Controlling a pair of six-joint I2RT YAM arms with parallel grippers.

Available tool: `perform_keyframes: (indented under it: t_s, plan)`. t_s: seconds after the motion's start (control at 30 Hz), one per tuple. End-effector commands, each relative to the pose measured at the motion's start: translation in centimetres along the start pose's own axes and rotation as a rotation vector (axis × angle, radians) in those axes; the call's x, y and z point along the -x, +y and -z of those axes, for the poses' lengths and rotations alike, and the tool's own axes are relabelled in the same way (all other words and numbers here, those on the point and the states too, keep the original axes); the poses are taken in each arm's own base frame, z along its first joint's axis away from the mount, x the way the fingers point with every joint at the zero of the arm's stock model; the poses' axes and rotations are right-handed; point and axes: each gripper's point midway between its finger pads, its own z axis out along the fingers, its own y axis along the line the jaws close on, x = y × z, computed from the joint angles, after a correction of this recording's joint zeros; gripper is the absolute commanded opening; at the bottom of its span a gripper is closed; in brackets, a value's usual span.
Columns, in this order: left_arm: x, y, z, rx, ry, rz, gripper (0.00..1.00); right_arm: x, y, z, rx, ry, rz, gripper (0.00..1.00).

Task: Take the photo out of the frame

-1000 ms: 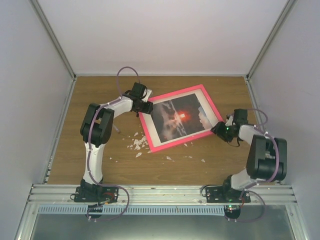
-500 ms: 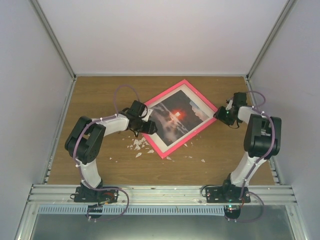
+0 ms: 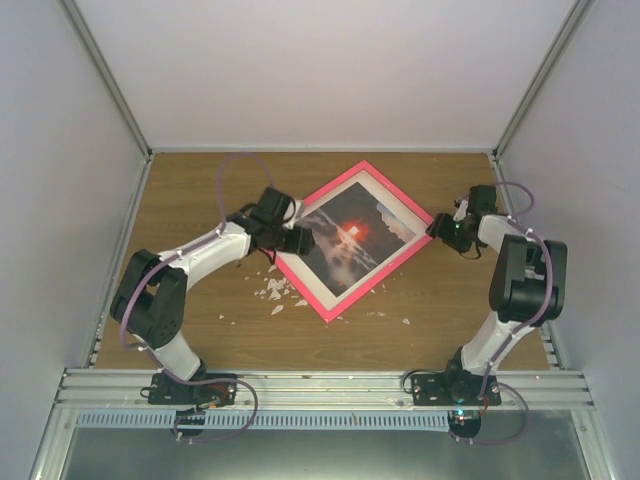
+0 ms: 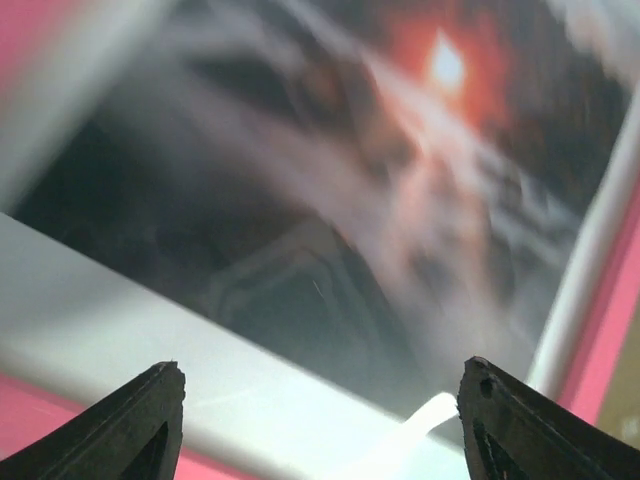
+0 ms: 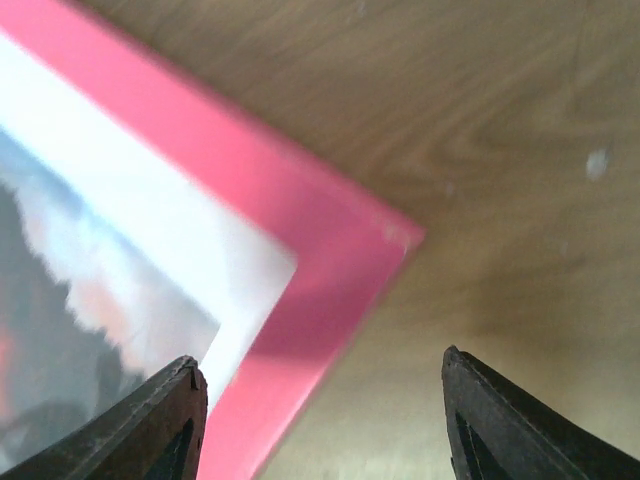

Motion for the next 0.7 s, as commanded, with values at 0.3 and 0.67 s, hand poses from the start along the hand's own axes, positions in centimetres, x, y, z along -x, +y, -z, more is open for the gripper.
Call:
perform_keyframes:
  t_s: [0.3, 0.67]
  plan:
    - [11.0, 11.1, -1.9, 0.253, -0.152, -0.037, 0.81, -7.6, 5.4, 3.2, 0.245, 0.050, -0.018, 0.65]
    - [10.8, 12.0, -5.8, 0.218, -0.064, -0.059, 0.81, -9.8, 6.8, 0.9, 0.291, 0.103, -0.030, 0.61]
